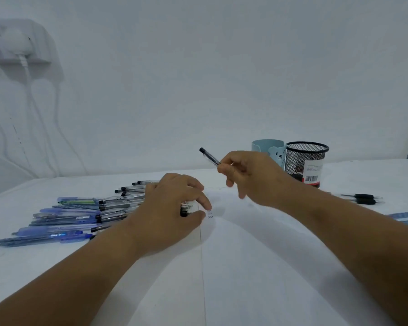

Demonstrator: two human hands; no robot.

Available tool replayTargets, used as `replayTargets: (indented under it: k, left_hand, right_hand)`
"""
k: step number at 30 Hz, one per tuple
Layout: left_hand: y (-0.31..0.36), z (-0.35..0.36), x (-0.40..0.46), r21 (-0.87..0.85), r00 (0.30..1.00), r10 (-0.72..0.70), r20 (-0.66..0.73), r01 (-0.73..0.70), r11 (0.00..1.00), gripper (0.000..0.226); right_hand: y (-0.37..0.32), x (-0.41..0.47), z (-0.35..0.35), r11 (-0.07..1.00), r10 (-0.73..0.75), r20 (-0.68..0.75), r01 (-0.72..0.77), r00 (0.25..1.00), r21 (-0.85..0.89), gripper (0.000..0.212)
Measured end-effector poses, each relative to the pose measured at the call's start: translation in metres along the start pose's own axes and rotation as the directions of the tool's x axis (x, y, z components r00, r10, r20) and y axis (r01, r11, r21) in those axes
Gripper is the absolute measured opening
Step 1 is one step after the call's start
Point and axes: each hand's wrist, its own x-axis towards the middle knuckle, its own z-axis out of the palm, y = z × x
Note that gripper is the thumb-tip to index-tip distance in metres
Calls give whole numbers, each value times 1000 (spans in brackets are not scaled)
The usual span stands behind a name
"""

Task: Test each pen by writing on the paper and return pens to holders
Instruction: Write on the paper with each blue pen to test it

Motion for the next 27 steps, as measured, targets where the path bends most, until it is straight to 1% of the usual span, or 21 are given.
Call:
replayTargets:
  k: [2, 3, 6, 7, 9, 13, 16, 18, 23, 27]
  left_hand:
    - [6, 3, -1, -31, 998, 65, 0, -65, 997, 29]
    - [10, 6, -1, -47, 996, 84, 23, -83, 995, 32]
    - [19, 14, -4, -55, 981, 83, 175, -74, 996, 53]
    - [20, 17, -4, -30, 972, 87, 218, -83, 996, 59]
    - [20, 21, -3, 10, 957, 69, 282, -74, 997, 65]
    - [17, 22, -2, -19, 958, 45, 285, -42, 999, 63]
    - [17, 22, -3, -20, 956, 14, 293, -9, 1000, 65]
    - [19, 22, -3, -17, 954, 0, 301, 6, 1000, 66]
    - [20, 21, -5, -27, 953, -30, 301, 40, 999, 62]
    - [17, 20, -6, -24, 950, -36, 310, 46, 999, 67]
  right_hand:
    - [1, 3, -23, 998, 18, 3, -18, 1000, -56, 15]
    - [3, 3, -36, 994, 26, 14, -25, 1000, -105, 14]
    - [15, 2, -72, 964, 70, 73, -48, 995, -262, 8]
    - [22, -1, -83, 953, 90, 80, -63, 993, -296, 9]
    - [40, -13, -102, 937, 136, 64, -107, 989, -333, 14]
    - [78, -45, -125, 921, 189, 39, -163, 981, -353, 18]
    - [95, -59, -130, 907, 253, 98, -201, 962, -371, 14]
    - [101, -61, -132, 890, 273, 105, -210, 956, -405, 13]
    - [108, -60, -130, 855, 341, 72, -277, 937, -439, 13]
    - [114, -62, -131, 826, 383, 19, -333, 924, -456, 14]
